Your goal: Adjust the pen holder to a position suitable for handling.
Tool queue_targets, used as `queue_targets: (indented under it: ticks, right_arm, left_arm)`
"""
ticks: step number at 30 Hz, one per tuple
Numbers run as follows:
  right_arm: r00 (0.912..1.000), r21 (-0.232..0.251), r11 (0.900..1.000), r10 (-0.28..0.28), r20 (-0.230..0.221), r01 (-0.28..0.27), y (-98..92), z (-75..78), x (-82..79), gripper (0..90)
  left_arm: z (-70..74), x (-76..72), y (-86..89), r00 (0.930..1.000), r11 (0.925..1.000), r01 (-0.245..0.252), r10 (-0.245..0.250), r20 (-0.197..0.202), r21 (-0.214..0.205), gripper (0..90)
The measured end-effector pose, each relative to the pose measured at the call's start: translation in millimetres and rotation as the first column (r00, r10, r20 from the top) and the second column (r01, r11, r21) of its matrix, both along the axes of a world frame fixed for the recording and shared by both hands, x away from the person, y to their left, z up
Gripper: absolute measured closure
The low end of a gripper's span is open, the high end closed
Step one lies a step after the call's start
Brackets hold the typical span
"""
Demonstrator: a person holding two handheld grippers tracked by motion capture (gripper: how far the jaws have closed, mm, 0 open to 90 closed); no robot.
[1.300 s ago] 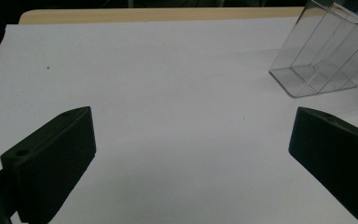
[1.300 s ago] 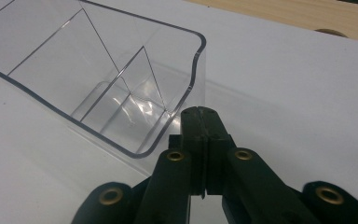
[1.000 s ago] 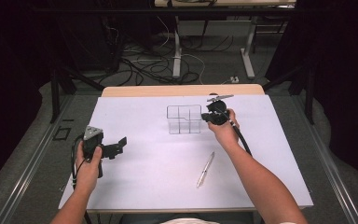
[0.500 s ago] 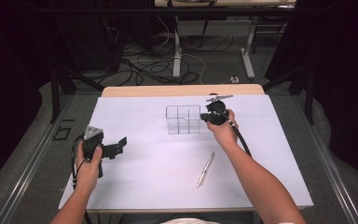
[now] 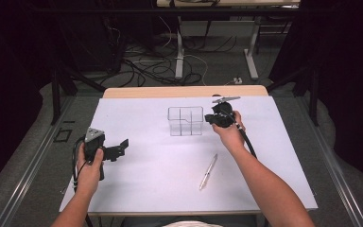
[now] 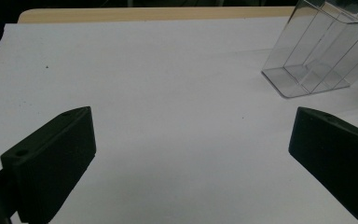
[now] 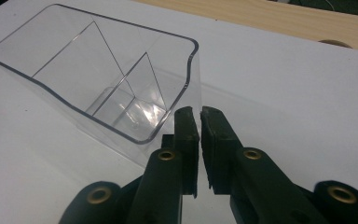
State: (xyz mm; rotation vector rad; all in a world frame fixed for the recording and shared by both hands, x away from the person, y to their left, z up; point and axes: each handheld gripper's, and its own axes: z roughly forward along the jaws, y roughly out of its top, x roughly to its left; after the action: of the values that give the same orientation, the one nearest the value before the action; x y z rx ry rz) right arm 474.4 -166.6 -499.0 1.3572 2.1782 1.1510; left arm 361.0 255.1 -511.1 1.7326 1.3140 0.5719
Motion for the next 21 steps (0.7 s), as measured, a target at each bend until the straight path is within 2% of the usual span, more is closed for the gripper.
queue_targets:
  ticks: [3,5,11,14,18,21]
  right_arm:
    - [1.0000,0.013,0.9999,0.000,0.004,0.000,-3.8,3.5,-5.3,81.6]
    - [0.9996,0.020,0.9998,0.005,0.027,-0.005,-5.9,4.9,-8.4,78.8]
    - [0.9981,0.030,0.9993,0.018,0.059,-0.019,-10.3,9.5,-19.7,69.7]
    - [0.9982,0.041,0.9989,0.022,0.057,-0.024,-11.1,12.3,-25.7,63.4]
    - [0.9948,0.058,0.9973,0.039,0.094,-0.044,-14.0,14.9,-35.1,56.9]
    - [0.9932,0.052,0.9972,0.048,0.106,-0.054,-16.8,16.1,-42.4,53.1]
  left_arm:
    - [0.2,0.1,0.0,1.0000,1.0000,0.003,-0.003,-0.004,0.001,0.5]
    - [-0.3,0.4,-0.6,1.0000,1.0000,0.002,-0.002,-0.001,-0.001,0.5]
    - [-0.8,0.5,-1.3,0.9999,1.0000,0.002,-0.003,-0.011,-0.009,0.5]
    - [-0.5,0.5,-1.7,0.9999,0.9999,0.004,-0.005,-0.014,-0.015,0.5]
    - [-0.3,0.1,-3.2,0.9998,0.9997,0.010,-0.010,-0.017,-0.022,0.4]
    - [-0.4,0.1,-3.8,0.9998,0.9997,0.009,-0.009,-0.016,-0.024,0.4]
